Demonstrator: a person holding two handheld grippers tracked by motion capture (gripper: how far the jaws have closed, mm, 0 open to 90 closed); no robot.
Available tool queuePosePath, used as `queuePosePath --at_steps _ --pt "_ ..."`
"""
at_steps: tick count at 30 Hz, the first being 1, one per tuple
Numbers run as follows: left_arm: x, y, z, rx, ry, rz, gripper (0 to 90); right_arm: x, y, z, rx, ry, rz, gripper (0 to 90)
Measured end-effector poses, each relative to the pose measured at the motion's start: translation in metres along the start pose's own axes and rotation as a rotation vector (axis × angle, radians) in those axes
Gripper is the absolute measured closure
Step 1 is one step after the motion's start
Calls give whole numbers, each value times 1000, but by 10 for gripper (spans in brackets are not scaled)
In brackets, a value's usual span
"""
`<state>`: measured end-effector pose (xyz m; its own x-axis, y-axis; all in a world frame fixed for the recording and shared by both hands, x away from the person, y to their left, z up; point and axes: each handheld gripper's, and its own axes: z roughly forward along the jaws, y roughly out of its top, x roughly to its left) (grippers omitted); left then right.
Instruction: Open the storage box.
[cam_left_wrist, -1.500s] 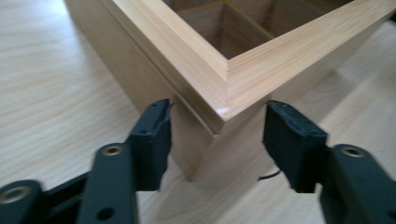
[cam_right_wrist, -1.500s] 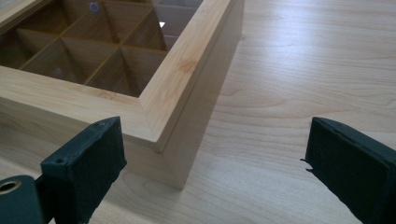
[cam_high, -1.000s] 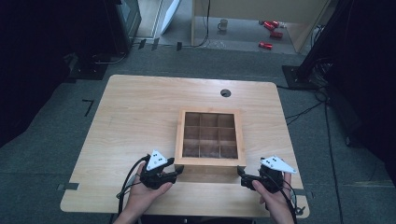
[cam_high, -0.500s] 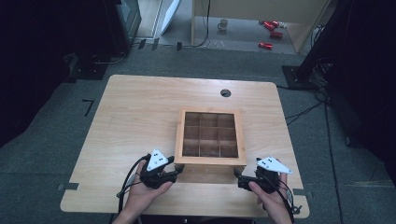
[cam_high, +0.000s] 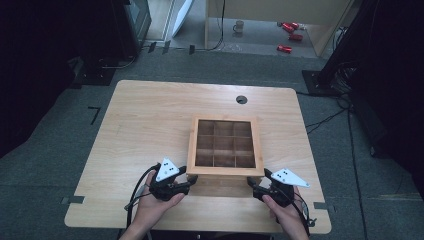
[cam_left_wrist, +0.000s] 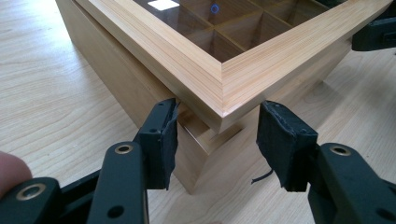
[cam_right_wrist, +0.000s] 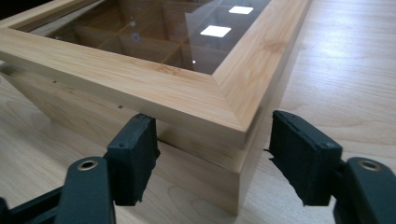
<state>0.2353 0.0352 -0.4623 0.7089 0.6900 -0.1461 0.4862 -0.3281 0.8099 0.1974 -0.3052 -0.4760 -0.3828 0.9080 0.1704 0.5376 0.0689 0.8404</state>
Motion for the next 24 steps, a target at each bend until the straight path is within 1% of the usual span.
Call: queuePosePath --at_steps 3,4,6,13,15,17,18,21,24 --pt "0 0 -1 -2 0 -1 488 1 0 0 -9 1 -7 347" --pt "0 1 -1 -8 1 -3 488 2 0 -1 -20 -5 -20 358" --pt "0 1 -1 -8 1 -1 488 3 0 -1 -30 -8 -30 368" --pt "1 1 -2 -12 -4 -4 483 5 0 -1 -36 -13 -34 372" --pt "1 2 -2 -17 -9 -9 479 6 0 -1 -46 -20 -48 372" --pt "1 2 -2 -20 -11 -10 478 7 0 -1 -48 -20 -49 372" --pt "1 2 -2 -24 -8 -7 476 7 1 -1 -55 -28 -59 372" --pt "1 2 -2 -25 -5 -5 474 8 1 0 -60 -29 -69 372" --pt "1 2 -3 -35 -7 -10 472 8 1 0 -61 -30 -68 371"
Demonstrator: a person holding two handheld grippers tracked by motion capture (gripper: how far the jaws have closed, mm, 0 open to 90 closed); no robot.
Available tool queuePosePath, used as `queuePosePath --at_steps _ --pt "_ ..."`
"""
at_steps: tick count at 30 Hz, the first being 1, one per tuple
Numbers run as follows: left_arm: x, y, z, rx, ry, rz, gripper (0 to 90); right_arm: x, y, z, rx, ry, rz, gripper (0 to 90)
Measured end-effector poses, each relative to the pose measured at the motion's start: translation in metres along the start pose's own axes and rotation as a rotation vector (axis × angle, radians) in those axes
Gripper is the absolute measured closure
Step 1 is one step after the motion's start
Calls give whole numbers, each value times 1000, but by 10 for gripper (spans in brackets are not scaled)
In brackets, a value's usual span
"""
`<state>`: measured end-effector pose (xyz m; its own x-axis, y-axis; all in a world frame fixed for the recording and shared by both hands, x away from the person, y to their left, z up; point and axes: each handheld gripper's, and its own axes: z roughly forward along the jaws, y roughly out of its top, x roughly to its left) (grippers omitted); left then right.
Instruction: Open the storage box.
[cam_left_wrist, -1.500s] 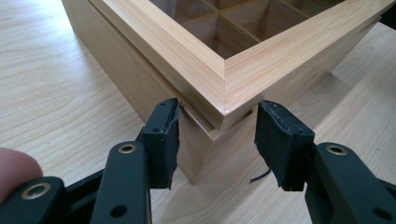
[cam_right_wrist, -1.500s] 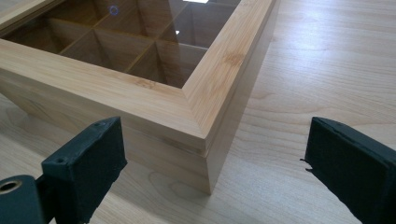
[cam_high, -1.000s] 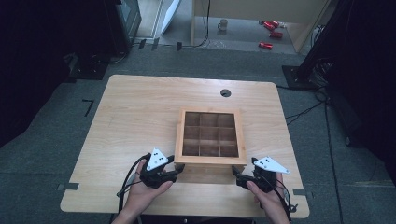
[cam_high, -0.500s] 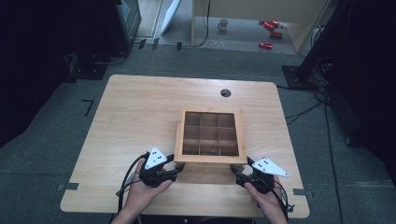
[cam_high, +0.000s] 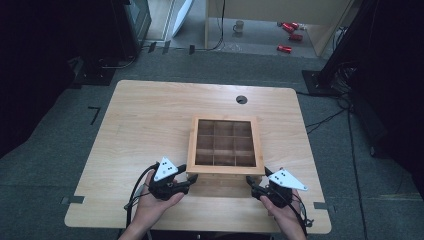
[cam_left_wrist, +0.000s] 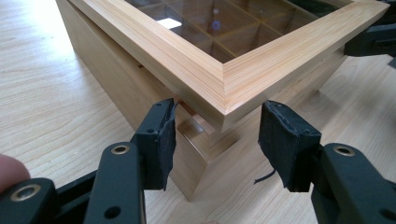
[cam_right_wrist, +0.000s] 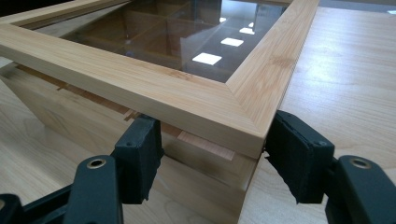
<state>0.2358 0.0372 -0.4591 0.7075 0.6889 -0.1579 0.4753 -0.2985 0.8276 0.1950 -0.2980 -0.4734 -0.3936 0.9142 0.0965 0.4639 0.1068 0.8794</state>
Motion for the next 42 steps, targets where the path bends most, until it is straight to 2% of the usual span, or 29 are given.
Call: queuePosePath --at_steps 3,5,12,16,18,25,27,28,31,34,36,42 --pt "1 1 -1 -7 5 -2 467 1 2 -1 -11 -1 2 375" --pt "1 1 -2 -5 23 7 459 1 3 -2 -19 0 -1 375" --pt "4 -5 -8 8 52 31 386 0 15 -2 -53 6 15 371" --pt "8 -9 -13 15 86 35 315 -1 22 -2 -69 1 25 367" --pt "15 -15 -18 29 109 17 292 -2 23 -2 -72 -6 19 366" --pt "31 -32 -25 83 153 0 255 -4 29 -2 -86 -31 6 341" --pt "40 -41 -28 107 174 -19 253 -4 34 -3 -101 -38 2 337" --pt "40 -41 -28 107 174 -19 250 -4 34 -3 -101 -38 2 337" --pt "50 -49 -31 125 199 -53 237 -4 40 -4 -117 -49 -5 328" --pt "57 -53 -31 150 230 -57 225 -5 47 -4 -127 -58 -13 303" --pt "61 -58 -29 167 241 -73 215 -6 53 -4 -132 -60 -26 281" --pt "66 -63 -25 194 257 -81 200 -8 64 -5 -143 -74 -56 269"
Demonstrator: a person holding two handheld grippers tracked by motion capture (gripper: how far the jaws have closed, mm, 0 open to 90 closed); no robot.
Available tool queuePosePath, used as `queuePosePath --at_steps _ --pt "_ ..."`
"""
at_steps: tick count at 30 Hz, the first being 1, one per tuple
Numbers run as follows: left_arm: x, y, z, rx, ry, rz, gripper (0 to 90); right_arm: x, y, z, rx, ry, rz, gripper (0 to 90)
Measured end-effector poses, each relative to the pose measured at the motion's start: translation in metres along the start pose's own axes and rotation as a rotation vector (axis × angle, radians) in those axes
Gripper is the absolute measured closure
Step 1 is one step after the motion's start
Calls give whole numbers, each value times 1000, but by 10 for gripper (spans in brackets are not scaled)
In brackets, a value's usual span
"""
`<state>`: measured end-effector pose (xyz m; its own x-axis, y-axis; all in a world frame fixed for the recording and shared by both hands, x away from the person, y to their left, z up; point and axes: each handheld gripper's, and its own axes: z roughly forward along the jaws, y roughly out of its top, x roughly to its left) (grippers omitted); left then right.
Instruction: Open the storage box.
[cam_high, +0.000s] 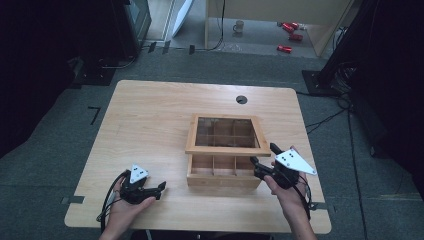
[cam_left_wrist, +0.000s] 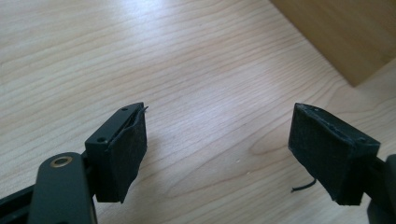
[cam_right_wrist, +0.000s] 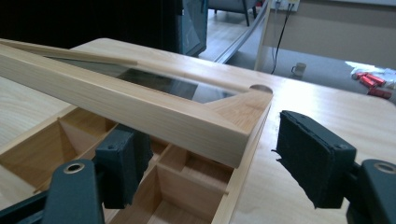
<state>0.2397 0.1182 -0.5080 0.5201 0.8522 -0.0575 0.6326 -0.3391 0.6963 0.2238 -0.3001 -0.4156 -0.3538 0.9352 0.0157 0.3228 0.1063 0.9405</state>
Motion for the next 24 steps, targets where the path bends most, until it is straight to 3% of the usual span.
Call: queuePosePath --at_steps 4,6,10,20,24 --pt "0 -4 4 8 14 11 183 -3 11 2 -10 -1 -6 265" --pt "-1 -4 5 5 19 14 174 -4 20 6 -16 -8 -33 265" --pt "-4 -7 9 -12 41 51 152 -6 28 10 -16 -3 -43 265" --pt "-4 -6 9 -13 35 54 137 -12 50 24 -41 18 -68 299" --pt "-3 -6 9 -13 34 54 137 -14 58 31 -58 39 -120 306"
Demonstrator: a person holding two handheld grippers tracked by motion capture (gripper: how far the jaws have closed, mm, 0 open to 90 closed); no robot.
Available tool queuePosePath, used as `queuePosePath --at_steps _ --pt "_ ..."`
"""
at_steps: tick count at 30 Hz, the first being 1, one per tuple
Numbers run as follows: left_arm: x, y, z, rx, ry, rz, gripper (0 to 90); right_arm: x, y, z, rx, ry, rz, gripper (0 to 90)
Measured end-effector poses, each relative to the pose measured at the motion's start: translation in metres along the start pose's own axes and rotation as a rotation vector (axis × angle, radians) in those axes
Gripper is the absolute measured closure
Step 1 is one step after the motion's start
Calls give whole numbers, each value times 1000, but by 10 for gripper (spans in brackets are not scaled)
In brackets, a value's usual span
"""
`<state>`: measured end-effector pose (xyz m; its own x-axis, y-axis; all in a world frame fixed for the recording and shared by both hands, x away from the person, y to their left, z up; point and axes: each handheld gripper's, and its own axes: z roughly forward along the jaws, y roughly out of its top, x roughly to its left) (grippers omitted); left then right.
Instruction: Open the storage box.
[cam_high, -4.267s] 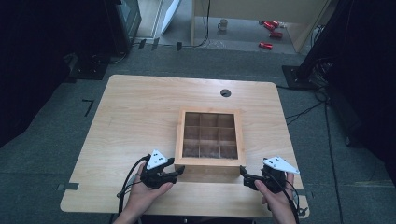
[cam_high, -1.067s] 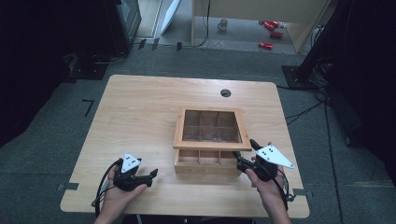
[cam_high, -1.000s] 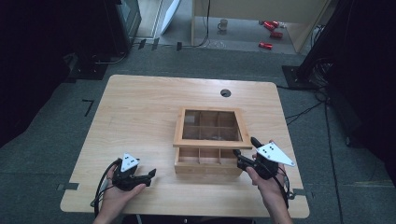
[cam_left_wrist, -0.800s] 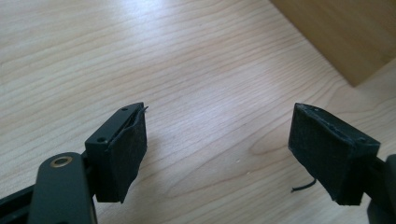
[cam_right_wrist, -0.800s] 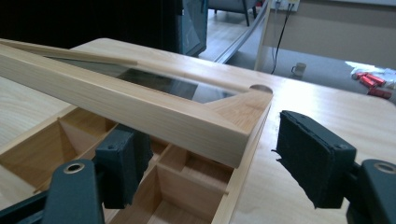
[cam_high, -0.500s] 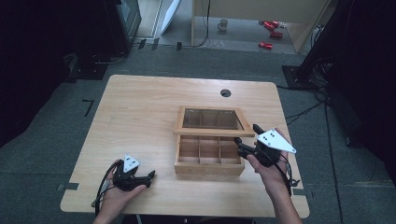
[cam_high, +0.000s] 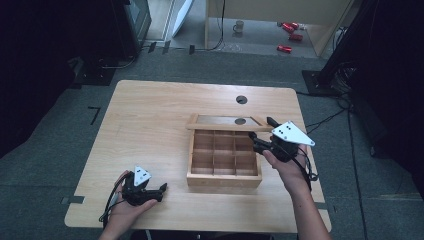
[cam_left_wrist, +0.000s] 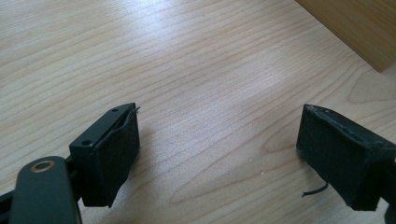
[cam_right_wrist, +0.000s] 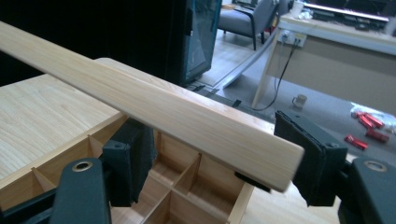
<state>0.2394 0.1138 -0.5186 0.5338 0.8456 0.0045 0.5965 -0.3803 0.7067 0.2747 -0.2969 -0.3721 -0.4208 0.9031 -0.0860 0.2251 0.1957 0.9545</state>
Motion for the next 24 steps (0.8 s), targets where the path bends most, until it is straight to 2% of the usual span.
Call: queuePosePath --at_steps 4,8,12,16,18,21,24 --pt "0 0 0 -1 1 2 137 -5 3 4 -9 23 -3 311" --pt "0 0 0 -1 0 3 137 -16 8 6 -23 69 3 354" --pt "0 0 0 -2 -1 2 137 -20 9 7 -29 84 6 364" --pt "0 0 0 -3 -2 1 137 -23 9 8 -41 93 15 377" --pt "0 0 0 -4 -2 -1 137 -28 8 11 -56 83 42 404" --pt "1 0 0 -4 -3 -1 137 -30 9 13 -66 84 56 410" --pt "1 0 0 -5 -5 -1 137 -32 11 16 -74 75 43 437"
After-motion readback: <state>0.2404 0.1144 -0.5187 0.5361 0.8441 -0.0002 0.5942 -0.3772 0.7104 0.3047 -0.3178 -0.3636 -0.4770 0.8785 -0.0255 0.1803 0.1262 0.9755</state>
